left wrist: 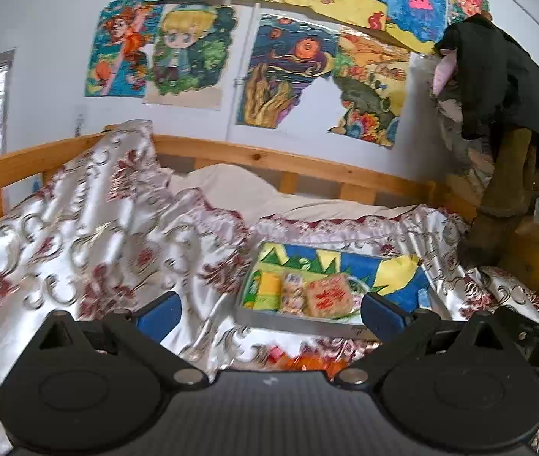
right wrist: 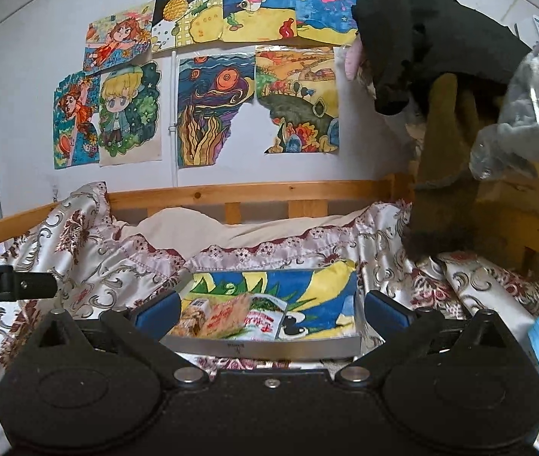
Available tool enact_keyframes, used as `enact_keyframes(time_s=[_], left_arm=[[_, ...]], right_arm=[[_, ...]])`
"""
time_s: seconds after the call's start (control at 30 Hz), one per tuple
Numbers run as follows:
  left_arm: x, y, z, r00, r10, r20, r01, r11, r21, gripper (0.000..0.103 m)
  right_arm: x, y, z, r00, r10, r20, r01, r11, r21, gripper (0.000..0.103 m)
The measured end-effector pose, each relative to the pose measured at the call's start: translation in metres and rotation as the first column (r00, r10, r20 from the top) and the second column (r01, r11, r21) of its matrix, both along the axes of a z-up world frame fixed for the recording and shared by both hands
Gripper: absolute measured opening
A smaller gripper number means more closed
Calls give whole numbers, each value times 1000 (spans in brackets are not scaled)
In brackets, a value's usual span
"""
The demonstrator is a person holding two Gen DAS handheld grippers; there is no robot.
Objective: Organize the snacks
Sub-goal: 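Lift both tools away from the tray back over the remaining snacks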
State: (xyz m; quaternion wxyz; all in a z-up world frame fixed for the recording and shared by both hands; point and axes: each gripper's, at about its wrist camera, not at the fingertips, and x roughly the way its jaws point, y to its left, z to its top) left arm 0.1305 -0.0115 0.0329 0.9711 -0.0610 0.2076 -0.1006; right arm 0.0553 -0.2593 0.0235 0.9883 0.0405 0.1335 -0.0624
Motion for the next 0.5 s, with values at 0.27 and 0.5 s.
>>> enact_keyframes(time_s=[0.27,0.5], left_arm=[[-33,12,-9,992,69,-101,-65,997,48,103],[-55,12,-17,984,85,-154,-69,992,103,103]], right_arm=[[-30,1,-5,998,-4,-67,7,999,43,102],[-51,1,-11,988,5,-154,7,997,79,102]])
